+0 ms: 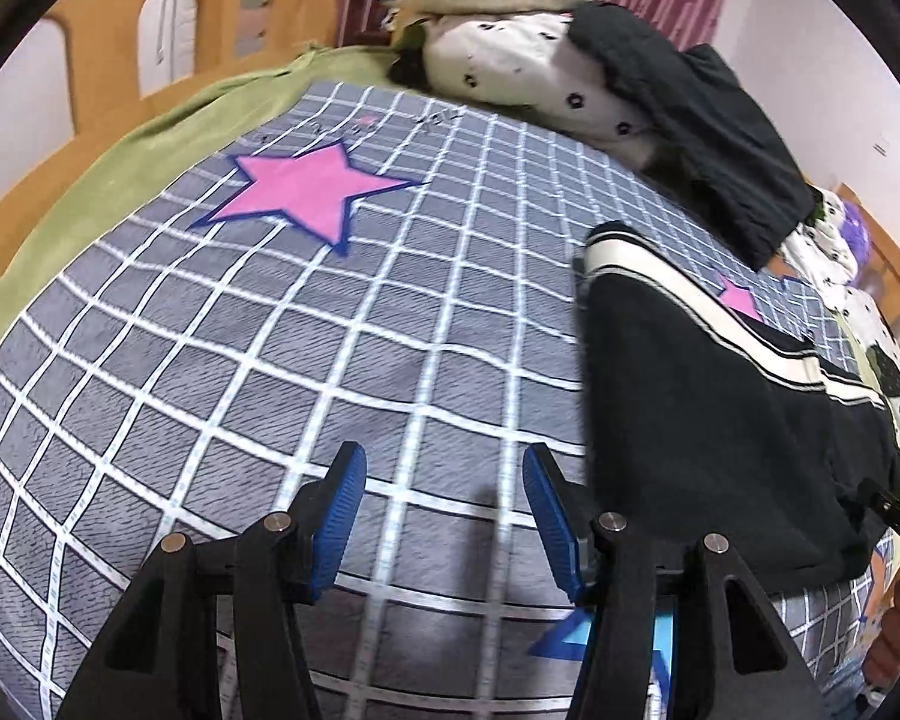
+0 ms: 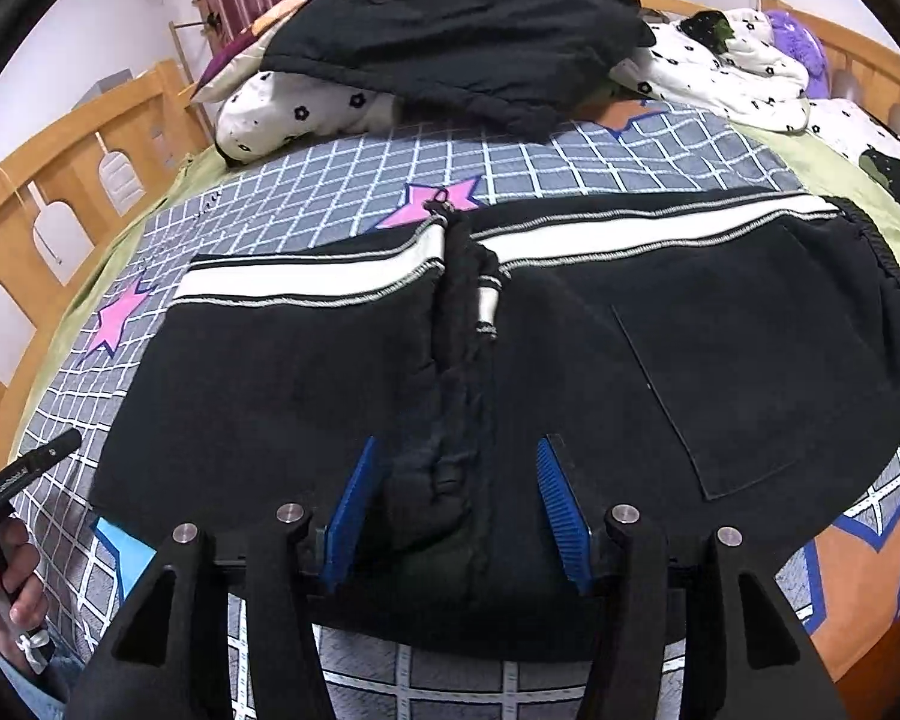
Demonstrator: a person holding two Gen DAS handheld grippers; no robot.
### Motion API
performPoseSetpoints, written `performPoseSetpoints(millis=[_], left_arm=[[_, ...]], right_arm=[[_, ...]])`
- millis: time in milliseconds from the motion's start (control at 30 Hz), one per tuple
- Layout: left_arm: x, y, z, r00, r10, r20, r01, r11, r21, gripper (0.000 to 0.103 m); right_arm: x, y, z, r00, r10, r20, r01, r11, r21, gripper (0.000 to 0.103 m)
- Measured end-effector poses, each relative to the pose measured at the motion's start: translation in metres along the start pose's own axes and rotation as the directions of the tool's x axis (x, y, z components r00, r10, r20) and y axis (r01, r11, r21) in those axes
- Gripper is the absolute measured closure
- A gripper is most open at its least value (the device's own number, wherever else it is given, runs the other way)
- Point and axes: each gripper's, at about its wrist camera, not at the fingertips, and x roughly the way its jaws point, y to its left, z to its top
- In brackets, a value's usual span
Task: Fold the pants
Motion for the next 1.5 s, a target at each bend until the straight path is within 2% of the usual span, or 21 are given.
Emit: performPoseSetpoints(millis=[100,267,400,500,600,667,700,733,767,800,867,900,967,1067,1100,1167,1233,1333,1400,1467,1500], left_arm=[[0.003,0.01,0.003,1.0,0.008,-0.01,-0.009,0.999,-0.034,0.051],[0.003,0.016,0.004,1.0,-0.003,-0.023,0.002,0.998,-0.065,0.051],[0.003,0.01,0.002,1.0,-0.001,-0.027,0.0,0.999,-0.039,0.051],[0.006,0.001,-0.002,0.999,0.002,-0.039,-0.002,1.0,0.001,0.051],[0.005,-0.011,-0.006,1.0,-0.004,-0.031,0.005,0.999,0.046,0.051],[-0.001,-0.019,-0.008,1.0,-0.01,-0.006,0.01,0.997,0.077,0.051],[-0.006,-0.022,-0.01,1.0,-0.024,0.012,0.023,0.996,0.088,0.051],[-0.009,-0.025,-0.01,0.999,-0.041,0.027,0.039,0.995,0.094,0.051],[-0.013,-0.029,-0.011,0.997,-0.071,0.041,0.067,0.993,0.1,0.051],[-0.015,-0.033,-0.012,0.995,-0.089,0.045,0.084,0.991,0.103,0.051],[-0.015,-0.047,-0.014,0.991,-0.127,0.034,0.122,0.984,0.126,0.051],[-0.014,-0.055,-0.014,0.992,-0.127,0.018,0.123,0.981,0.147,0.051],[-0.013,-0.071,-0.019,0.992,-0.128,0.008,0.124,0.973,0.192,0.051],[-0.004,-0.084,-0.027,0.996,-0.089,-0.014,0.09,0.97,0.225,0.05],[0.002,-0.085,-0.03,0.996,-0.081,-0.031,0.086,0.971,0.224,0.05],[0.014,-0.085,-0.041,0.993,-0.1,-0.07,0.111,0.974,0.195,0.048],[0.014,-0.085,-0.044,0.993,-0.103,-0.053,0.112,0.974,0.198,0.047],[0.01,-0.088,-0.037,0.993,-0.099,-0.065,0.111,0.971,0.213,0.047],[0.006,-0.09,-0.03,0.995,-0.084,-0.062,0.095,0.971,0.217,0.047],[0.008,-0.094,-0.023,0.996,-0.043,-0.072,0.059,0.971,0.23,0.047],[0.009,-0.096,-0.021,0.996,-0.042,-0.078,0.059,0.971,0.234,0.047]], right_arm=[[-0.001,0.0,0.001,1.0,0.026,0.01,-0.026,1.0,0.013,0.049],[0.005,0.001,-0.001,0.993,0.116,0.0,-0.116,0.992,0.046,0.049],[0.022,0.003,-0.004,0.993,0.108,-0.039,-0.106,0.994,0.035,0.049],[0.04,0.004,-0.006,0.997,0.039,-0.066,-0.038,0.999,0.017,0.049],[0.046,0.01,-0.006,0.998,0.021,-0.06,-0.023,0.999,-0.022,0.076],[0.026,0.008,-0.005,0.999,0.042,0.03,-0.04,0.998,-0.045,0.081],[0.011,0.003,-0.004,0.992,0.093,0.083,-0.091,0.995,-0.029,0.083],[0.0,-0.003,-0.003,0.984,0.136,0.117,-0.135,0.991,-0.014,0.082],[0.0,-0.004,-0.003,0.986,0.13,0.106,-0.13,0.991,-0.012,0.082],[0.008,-0.006,-0.004,0.993,0.093,0.072,-0.093,0.996,-0.014,0.081],[0.033,-0.01,-0.012,1.0,0.015,-0.019,-0.016,1.0,-0.013,0.073],[0.038,-0.013,-0.015,0.999,0.025,-0.038,-0.025,1.0,-0.007,0.071],[0.026,-0.019,-0.014,0.999,0.053,0.0,-0.053,0.998,0.018,0.066],[-0.007,-0.024,-0.016,0.992,0.014,0.125,-0.017,1.0,0.021,0.063],[-0.008,-0.024,-0.017,0.992,0.011,0.126,-0.013,1.0,0.012,0.063],[0.0,-0.025,-0.023,0.997,0.012,0.073,-0.012,1.0,-0.003,0.064],[0.013,-0.028,-0.029,0.999,-0.008,0.037,0.008,1.0,0.006,0.067],[0.002,-0.033,-0.023,0.999,0.019,0.04,-0.02,1.0,0.011,0.067],[-0.016,-0.044,-0.015,0.997,0.02,0.078,-0.022,0.999,0.026,0.066],[-0.038,-0.06,-0.011,0.991,-0.012,0.136,0.007,0.999,0.042,0.056],[-0.049,-0.074,-0.005,0.985,-0.049,0.164,0.04,0.997,0.062,0.045]])
